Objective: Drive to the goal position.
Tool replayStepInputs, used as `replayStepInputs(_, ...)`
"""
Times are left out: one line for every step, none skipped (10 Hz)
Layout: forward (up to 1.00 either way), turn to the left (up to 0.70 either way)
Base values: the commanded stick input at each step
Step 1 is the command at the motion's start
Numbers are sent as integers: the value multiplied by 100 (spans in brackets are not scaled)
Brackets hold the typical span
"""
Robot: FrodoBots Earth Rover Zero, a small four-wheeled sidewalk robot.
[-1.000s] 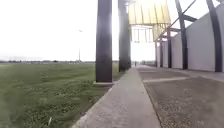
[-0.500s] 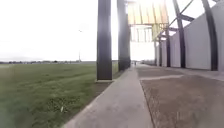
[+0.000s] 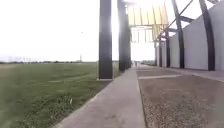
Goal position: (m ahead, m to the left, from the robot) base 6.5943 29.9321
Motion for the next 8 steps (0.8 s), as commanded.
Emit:
replayStepInputs(-69, -26)
replayStepInputs(-69, -26)
replayStepInputs(-69, -26)
replayStepInputs(-69, -26)
replayStepInputs(-69, -26)
replayStepInputs(-69, -26)
replayStepInputs(-69, -26)
replayStepInputs(-69, -26)
